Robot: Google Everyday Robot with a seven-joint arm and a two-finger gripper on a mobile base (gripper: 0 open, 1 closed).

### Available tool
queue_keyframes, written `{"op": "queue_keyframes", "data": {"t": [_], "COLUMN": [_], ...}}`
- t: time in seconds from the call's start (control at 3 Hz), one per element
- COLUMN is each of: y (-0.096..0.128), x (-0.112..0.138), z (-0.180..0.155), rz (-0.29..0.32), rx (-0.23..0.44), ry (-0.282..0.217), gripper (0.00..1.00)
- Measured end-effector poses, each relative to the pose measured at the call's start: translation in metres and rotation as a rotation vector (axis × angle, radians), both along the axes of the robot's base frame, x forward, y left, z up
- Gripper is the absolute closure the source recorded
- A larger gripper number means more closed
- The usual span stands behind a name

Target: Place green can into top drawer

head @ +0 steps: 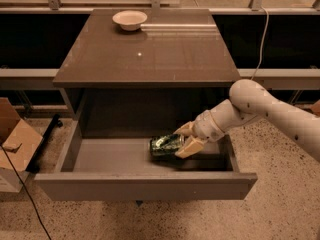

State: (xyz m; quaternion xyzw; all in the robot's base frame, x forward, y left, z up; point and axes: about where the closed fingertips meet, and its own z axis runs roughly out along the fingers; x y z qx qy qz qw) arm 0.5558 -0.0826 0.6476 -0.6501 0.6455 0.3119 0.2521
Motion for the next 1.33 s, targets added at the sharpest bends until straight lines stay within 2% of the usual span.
{"op": "queue_keyframes", "data": {"t": [0.33, 0.67, 1.0, 1.33], "y": [0.0074, 0.0094, 0.0119, 0.0136], "x": [-0.0024, -0.0031, -0.004, -0.0046], "z": [-0.0117, -0.0131, -0.0149, -0.016], "rz": [0.009, 0.013, 0.018, 0.021], "rx": [-0.004, -0.004, -0.002, -0.002], "ry": [0.026, 0.03, 0.033, 0.036], "gripper": [0.81, 0.58, 0.27, 0.04]}}
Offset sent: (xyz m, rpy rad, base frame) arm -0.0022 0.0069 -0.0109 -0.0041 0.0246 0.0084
